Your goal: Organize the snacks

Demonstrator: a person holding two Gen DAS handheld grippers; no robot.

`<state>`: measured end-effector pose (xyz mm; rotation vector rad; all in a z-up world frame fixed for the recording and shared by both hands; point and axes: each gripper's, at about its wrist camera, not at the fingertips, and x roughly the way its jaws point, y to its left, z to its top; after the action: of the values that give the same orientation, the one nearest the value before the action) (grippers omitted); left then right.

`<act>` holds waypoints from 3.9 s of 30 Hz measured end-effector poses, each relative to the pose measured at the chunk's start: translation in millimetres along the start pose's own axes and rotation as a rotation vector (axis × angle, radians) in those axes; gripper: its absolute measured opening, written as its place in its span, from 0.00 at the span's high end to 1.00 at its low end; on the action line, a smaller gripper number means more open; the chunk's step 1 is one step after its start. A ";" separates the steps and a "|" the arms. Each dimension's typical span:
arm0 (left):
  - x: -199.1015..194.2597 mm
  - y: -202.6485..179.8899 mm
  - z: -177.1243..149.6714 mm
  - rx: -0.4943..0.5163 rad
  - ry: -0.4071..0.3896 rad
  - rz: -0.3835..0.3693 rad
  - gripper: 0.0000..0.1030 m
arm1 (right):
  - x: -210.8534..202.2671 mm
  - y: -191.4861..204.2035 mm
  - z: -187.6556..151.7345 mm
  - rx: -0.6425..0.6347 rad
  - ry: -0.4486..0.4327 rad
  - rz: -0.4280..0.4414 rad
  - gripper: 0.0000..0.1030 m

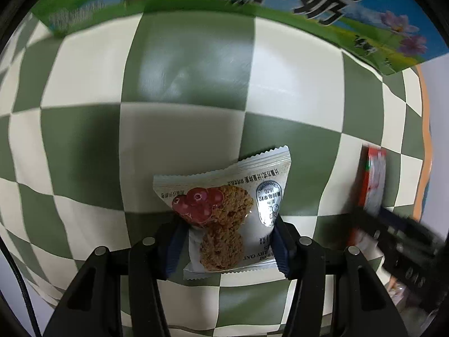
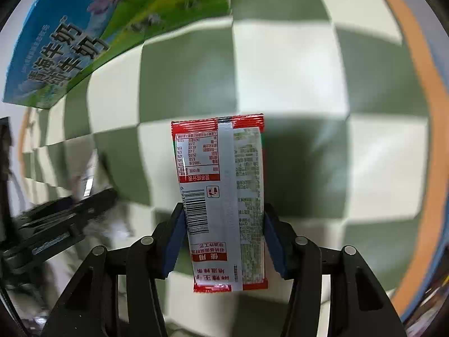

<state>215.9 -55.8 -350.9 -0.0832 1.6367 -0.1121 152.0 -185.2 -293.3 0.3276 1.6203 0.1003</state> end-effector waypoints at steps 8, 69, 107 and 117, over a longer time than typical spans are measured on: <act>8.2 -3.2 -0.2 0.010 0.000 0.017 0.48 | 15.9 1.3 0.2 0.044 0.000 -0.017 0.39; -148.2 78.3 225.1 0.010 -0.186 0.141 0.21 | -81.9 142.2 255.9 -0.063 -0.240 -0.006 0.27; -261.2 48.1 61.6 0.046 -0.547 0.070 0.14 | -210.7 141.3 87.4 -0.170 -0.544 -0.124 0.03; -315.6 43.4 -32.6 0.058 -0.685 0.048 0.14 | -275.1 149.2 -17.2 -0.202 -0.711 -0.137 0.00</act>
<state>205.8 26.6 -41.6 -0.0309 0.9500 -0.0817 169.1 -115.0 11.7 0.0745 0.9131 0.0349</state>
